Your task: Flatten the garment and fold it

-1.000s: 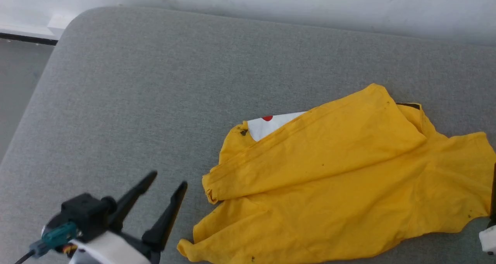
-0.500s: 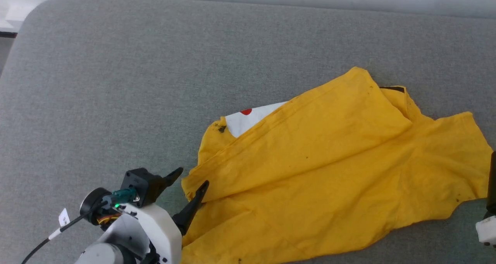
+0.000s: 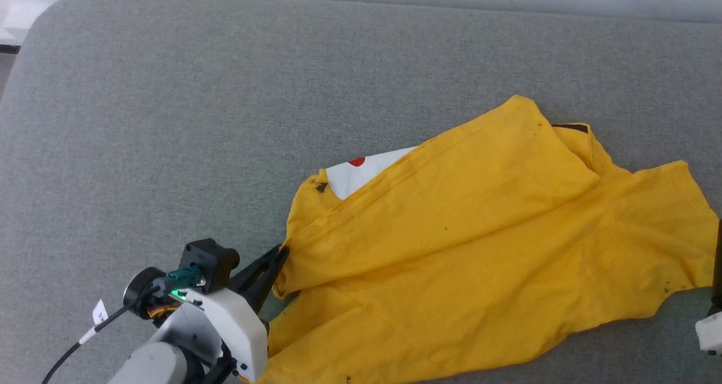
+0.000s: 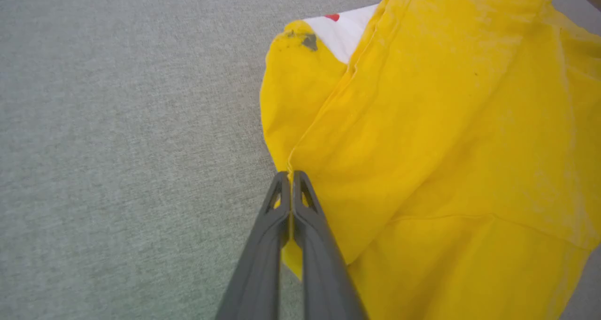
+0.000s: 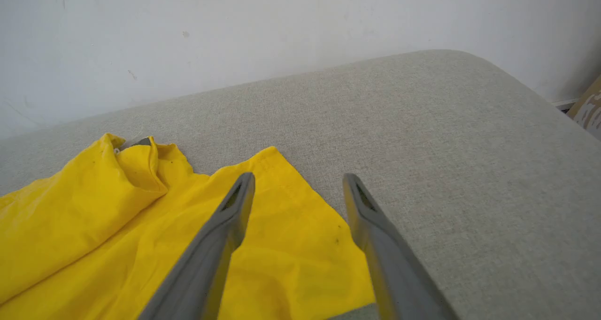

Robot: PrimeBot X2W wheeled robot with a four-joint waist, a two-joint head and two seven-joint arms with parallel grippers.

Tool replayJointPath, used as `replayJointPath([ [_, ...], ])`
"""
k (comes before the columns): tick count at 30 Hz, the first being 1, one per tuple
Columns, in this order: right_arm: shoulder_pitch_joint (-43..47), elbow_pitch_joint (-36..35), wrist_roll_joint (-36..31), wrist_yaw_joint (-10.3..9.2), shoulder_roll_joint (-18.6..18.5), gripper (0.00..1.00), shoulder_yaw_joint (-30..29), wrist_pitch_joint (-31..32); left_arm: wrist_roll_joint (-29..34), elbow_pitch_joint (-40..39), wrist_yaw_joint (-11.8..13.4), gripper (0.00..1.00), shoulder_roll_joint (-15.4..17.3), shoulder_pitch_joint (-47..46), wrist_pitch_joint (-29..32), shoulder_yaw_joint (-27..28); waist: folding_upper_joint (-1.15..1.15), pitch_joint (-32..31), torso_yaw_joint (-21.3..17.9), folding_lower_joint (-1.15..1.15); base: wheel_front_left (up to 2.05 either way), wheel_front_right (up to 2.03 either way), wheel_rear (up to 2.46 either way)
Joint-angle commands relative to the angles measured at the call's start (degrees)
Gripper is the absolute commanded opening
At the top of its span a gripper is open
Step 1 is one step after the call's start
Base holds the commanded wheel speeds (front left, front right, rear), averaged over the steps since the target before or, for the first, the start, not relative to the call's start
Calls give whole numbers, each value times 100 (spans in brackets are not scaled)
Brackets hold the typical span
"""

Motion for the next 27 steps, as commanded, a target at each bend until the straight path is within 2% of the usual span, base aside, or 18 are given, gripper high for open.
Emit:
replayJointPath([
  [1, -82, -44, -34, -5, 8, 100, -32, 13, 46, -31, -30, 0, -4, -115, -62, 26, 0, -7, 3, -1, 0, 0, 0],
  [9, -56, -66, -10, -5, 8, 100, -69, 22, 212, -993, 89, 0, 241, -381, -239, 321, 0, -32, -3, -1, 0, 0, 0],
  [14, -145, -87, 32, -5, 8, 100, -42, -22, 460, -1426, -10, 0, 505, -1244, -148, 576, 0, 198, -30, -1, 0, 0, 0],
  [19, -310, -105, 33, -5, 8, 100, -7, -61, 550, -969, -218, 0, 520, -2599, -131, 741, 0, 633, -119, -1, 0, 0, 0],
  [23, -472, -110, 23, -5, 8, 100, 41, -98, 729, -235, -390, 0, 546, -3658, -134, 602, 0, 1006, -246, -1, 0, 0, 0],
  [27, -633, -132, 12, -5, 8, 100, 121, -121, 1048, 498, -449, 0, 496, -4569, -404, 461, 0, 1391, -388, -1, 0, 0, 0],
])
